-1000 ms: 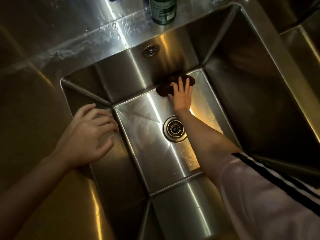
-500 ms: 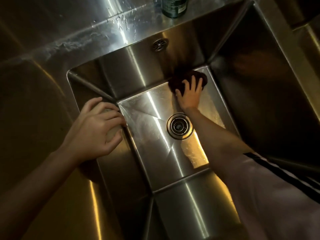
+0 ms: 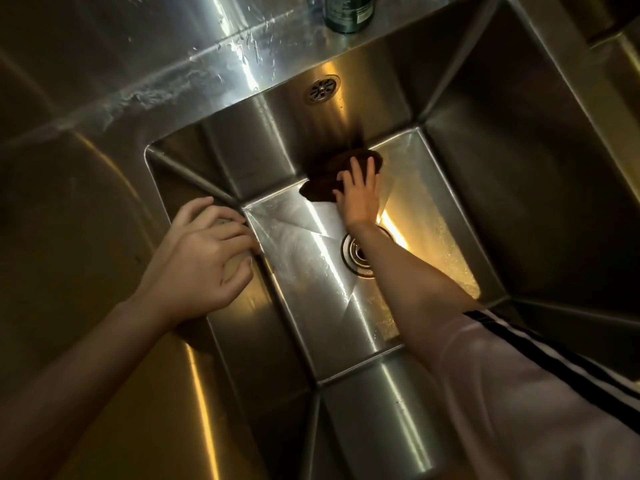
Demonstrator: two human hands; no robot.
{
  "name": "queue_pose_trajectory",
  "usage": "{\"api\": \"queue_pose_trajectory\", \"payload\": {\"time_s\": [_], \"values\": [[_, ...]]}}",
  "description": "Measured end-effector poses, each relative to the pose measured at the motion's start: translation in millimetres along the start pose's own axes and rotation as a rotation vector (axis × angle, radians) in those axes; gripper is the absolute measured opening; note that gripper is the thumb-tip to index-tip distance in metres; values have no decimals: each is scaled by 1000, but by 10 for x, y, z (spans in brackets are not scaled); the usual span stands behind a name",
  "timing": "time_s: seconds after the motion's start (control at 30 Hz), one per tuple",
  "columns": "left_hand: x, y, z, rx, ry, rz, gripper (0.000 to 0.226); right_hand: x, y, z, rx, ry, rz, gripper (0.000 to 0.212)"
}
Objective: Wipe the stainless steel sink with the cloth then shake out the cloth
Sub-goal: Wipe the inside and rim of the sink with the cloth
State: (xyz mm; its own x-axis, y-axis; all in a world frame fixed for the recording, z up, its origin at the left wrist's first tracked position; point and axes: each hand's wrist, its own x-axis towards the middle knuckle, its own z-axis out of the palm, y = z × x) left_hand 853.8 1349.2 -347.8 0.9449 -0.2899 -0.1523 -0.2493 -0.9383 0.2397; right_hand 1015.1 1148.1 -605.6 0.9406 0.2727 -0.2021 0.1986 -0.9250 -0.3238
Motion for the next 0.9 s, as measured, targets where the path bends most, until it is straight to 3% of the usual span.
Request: {"api": "queue_pose_trajectory", "payload": {"time_s": [0.17,0.27,0.47,0.73,0.9], "values": [[7,2,18,0,7,-4,34,280,694,-304,54,76,191,32],[18,2,15,2,5,-8,36,269,776,-340,40,85,165,32],[17,7,18,3,12,-1,34,5,198,-78,149,129,205,33],[17,17,-7,-7,1,-4,37,-478,-1011,308,248,-41,-86,25],[17,34,-7,6,-6,-6,37,-647,-1306,415,216,-74,-78,53]]}}
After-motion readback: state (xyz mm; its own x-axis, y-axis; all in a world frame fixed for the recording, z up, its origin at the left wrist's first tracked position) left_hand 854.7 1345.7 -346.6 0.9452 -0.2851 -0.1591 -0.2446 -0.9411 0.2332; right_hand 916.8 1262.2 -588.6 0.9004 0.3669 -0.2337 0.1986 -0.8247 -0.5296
